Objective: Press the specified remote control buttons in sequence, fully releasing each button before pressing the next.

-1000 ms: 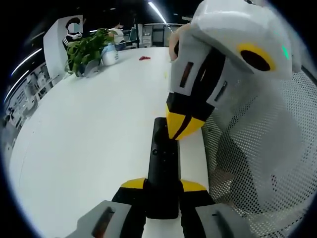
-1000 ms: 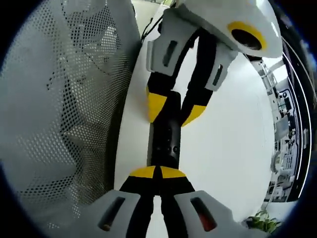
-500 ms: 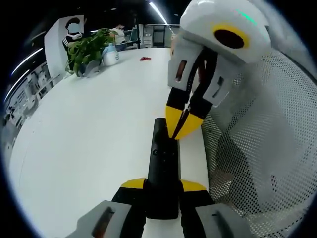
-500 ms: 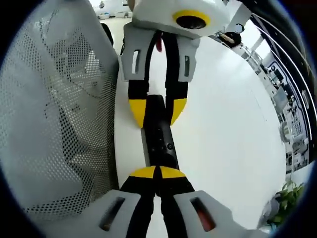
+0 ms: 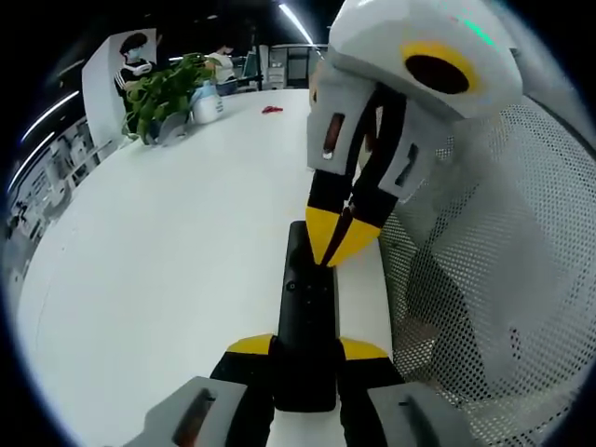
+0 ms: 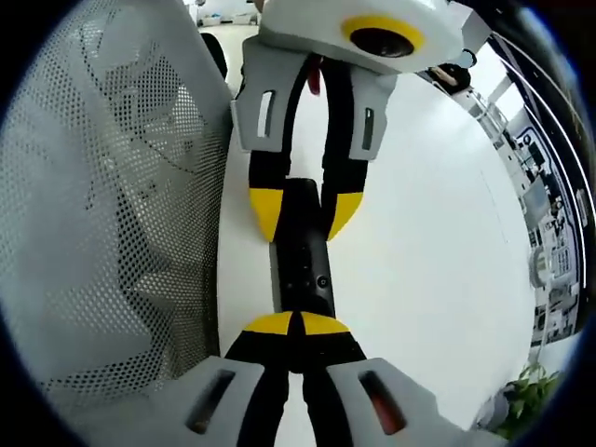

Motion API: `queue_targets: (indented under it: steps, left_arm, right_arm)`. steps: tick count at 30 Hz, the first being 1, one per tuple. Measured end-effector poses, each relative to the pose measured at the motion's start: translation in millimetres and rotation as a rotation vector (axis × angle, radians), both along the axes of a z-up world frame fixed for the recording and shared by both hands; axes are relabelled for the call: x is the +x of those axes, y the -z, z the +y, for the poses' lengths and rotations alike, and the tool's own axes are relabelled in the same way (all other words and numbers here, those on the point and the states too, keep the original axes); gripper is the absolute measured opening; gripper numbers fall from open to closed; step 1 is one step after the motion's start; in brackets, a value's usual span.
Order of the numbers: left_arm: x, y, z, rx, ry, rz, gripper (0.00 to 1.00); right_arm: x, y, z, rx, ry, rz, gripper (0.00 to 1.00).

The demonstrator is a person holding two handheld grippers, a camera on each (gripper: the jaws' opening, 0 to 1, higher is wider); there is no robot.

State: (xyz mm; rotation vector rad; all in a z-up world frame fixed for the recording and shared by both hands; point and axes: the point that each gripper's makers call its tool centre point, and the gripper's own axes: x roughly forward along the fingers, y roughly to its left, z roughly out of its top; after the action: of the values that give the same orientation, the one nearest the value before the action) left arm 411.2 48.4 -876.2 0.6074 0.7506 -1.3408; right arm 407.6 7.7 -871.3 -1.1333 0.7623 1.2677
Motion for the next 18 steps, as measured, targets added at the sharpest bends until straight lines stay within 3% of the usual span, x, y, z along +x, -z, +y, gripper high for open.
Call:
queue_targets:
  steps: [7,14,18]
  left_arm:
    - [0.0,-0.2,0.0,0.000,0.000,0.001,0.25]
    - [0.5,0.7,0.6,-0.002,-0.004,0.003,0.25]
    - [0.6,0.9,1.0,-0.003,-0.005,0.003,0.25]
  right_arm:
    - [0.3,0.1,-0.6,-0.038,-0.032,0.002,0.00]
    - [2.6,-1.4,-1.3,0.080,0.180,0.103,0.00]
    - [2.7,-2.1,-0.6,0.096,0.193,0.106,0.00]
